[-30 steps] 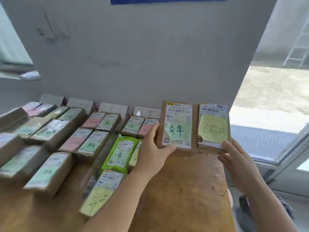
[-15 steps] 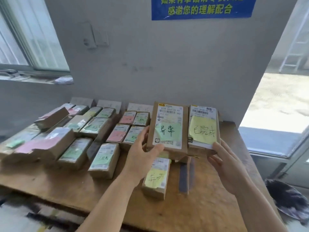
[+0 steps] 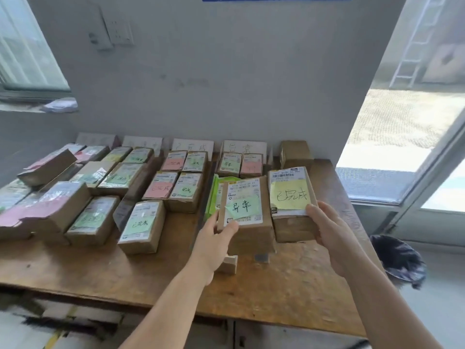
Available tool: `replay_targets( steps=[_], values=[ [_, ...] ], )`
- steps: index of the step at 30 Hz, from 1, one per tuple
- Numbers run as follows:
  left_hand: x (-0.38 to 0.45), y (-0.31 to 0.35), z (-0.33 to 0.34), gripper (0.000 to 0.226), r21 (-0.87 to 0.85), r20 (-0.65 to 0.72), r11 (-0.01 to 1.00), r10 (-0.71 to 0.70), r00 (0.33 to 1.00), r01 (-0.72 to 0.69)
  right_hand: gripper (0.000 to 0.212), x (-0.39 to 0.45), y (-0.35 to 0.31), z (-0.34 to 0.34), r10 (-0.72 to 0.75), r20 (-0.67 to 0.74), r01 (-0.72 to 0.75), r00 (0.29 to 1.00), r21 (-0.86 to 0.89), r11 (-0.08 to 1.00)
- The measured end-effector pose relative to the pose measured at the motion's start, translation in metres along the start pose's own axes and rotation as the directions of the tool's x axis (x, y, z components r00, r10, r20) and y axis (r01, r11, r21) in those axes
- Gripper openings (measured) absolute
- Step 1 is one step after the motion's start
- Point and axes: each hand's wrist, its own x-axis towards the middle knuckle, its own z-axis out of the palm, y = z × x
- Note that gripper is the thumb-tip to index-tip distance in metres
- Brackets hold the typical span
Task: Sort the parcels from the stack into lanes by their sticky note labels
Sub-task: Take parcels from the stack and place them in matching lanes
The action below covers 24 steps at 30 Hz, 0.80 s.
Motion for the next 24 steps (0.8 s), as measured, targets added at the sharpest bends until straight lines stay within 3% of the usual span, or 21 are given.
replay_targets(
  steps=[5, 9, 13, 20, 24],
  values=[
    [0.007, -0.019, 0.006, 0.027, -0.019, 0.04, 0.994, -0.11, 0.993, 0.111, 0.057, 0.004, 0.004, -0.003, 0.04, -0.067, -0.045, 0.997, -0.073, 0.996],
    [0.011, -0.023, 0.01, 0.037, -0.006, 0.047, 0.993, -0.119, 0.992, 0.12, 0.062, 0.006, 0.003, -0.005, 0.018, -0.087, -0.026, 0.996, -0.099, 0.995],
    [0.013, -0.025, 0.013, 0.061, 0.044, 0.045, 0.995, -0.089, 0.995, 0.087, 0.053, 0.008, 0.007, -0.003, 0.04, -0.075, -0.045, 0.996, -0.06, 0.997],
    [0.016, -0.029, 0.018, 0.062, 0.172, 0.14, 0.983, 0.033, 0.99, -0.057, 0.038, 0.011, 0.017, -0.009, 0.072, -0.069, -0.067, 0.995, 0.061, 0.996],
    [0.015, -0.03, 0.018, 0.084, 0.27, 0.167, 0.956, 0.066, 0.984, -0.111, 0.037, 0.014, 0.023, -0.017, 0.085, -0.062, -0.081, 0.994, 0.062, 0.995]
  ],
)
